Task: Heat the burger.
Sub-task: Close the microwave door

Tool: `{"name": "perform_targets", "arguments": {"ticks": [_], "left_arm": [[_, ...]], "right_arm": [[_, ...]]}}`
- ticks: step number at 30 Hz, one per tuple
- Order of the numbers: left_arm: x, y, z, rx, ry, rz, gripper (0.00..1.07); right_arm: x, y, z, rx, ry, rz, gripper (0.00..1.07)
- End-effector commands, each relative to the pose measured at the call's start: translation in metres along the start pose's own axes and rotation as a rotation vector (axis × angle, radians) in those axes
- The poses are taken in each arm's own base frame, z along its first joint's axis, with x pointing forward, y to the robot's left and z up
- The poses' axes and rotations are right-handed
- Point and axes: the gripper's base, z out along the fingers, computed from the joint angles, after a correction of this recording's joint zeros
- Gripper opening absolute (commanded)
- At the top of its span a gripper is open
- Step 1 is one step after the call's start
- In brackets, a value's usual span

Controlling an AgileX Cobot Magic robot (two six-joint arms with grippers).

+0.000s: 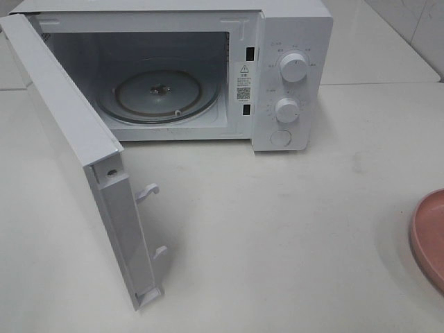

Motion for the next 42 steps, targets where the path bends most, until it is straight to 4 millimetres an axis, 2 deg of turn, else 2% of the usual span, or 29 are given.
{"name": "perform_targets", "arguments": {"ticks": [1, 8, 15, 42], "left_arm": [[0.0, 0.0, 0.0, -0.003, -0.014, -0.007, 0.98], [0.0, 0.0, 0.0, -0.003, -0.014, -0.007, 0.98], [0.0, 0.0, 0.0, -0.003, -0.014, -0.007, 0.98], [0.0, 0.0, 0.0, -0.003, -0.014, -0.006, 0.98]], "right_arm": [[0.007, -0.001, -0.006, 0.038, -0.048, 0.021, 0.76], [0.016, -0.001, -0.011, 0.063, -0.083, 0.038, 0.76], [0.028, 0.0, -0.025, 0.125, -0.206, 0.072, 0.75], [0.028, 0.0, -0.025, 0.135, -0.203, 0.077, 0.75]]}}
